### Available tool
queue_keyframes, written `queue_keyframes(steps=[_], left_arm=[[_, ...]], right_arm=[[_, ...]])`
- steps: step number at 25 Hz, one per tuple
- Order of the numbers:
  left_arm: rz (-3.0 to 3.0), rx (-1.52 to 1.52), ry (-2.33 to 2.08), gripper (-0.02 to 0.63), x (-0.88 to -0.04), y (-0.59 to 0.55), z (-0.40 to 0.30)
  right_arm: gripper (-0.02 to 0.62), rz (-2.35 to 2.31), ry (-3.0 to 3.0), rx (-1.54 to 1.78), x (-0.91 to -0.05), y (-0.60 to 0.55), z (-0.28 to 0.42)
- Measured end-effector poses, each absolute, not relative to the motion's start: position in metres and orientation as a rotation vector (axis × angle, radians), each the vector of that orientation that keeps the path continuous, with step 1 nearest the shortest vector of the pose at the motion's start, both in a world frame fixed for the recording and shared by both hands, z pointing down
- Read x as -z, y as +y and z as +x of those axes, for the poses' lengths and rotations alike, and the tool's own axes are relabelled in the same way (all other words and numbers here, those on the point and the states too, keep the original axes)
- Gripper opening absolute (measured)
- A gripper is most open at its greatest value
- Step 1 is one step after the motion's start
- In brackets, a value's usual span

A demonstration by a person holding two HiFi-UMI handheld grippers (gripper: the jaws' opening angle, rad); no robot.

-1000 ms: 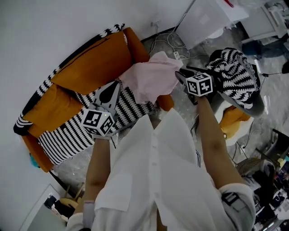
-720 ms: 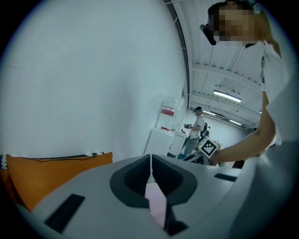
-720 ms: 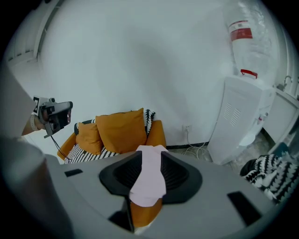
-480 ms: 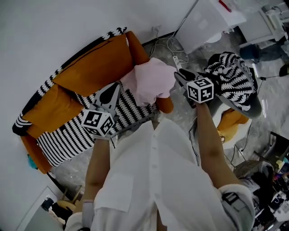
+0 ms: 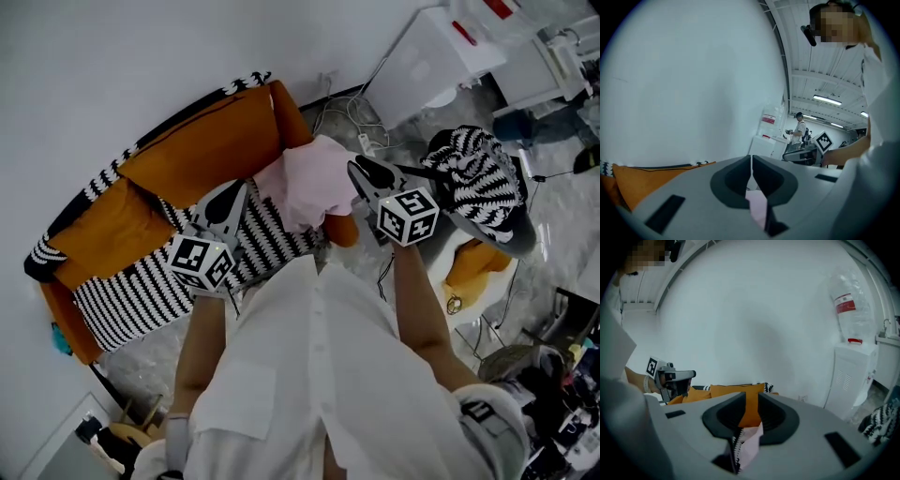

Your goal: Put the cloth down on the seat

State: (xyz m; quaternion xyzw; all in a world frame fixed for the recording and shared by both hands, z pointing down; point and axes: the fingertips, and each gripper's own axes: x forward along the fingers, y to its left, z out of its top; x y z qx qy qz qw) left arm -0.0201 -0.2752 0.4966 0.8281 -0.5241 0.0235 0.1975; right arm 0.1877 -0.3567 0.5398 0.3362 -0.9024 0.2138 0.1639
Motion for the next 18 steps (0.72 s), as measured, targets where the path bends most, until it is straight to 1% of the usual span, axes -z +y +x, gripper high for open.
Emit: queue_keyframes(steps=[3, 6, 7, 11, 18], left_arm=[[2.326, -0.056, -1.473, 0.026, -0.487, -0.269, -0.023], [2.331, -0.047, -1.482, 0.026, -0.479, -0.263, -0.027], [2.331, -0.044, -1.486, 0.026, -0.476, -0.261, -0.029], [2.333, -0.034, -1.504, 0.026, -0.468, -0.252, -0.034], [2.342, -0.032, -1.539, 0.026, -0.455, -0.243, -0.045]], right_arm=[[0.063, 0.95, -2.618, -0.561, -0.52, -0.348, 0.178], [0.016, 0.946, -2.662, -0.519, -0.5, -0.34, 0.172], [0.011, 0.945, -2.675, -0.515, -0.495, -0.338, 0.17], [0.009, 0.933, -2.71, -0.495, -0.48, -0.33, 0.165], [0.007, 0.922, -2.715, -0.355, -0.46, -0.322, 0.157]])
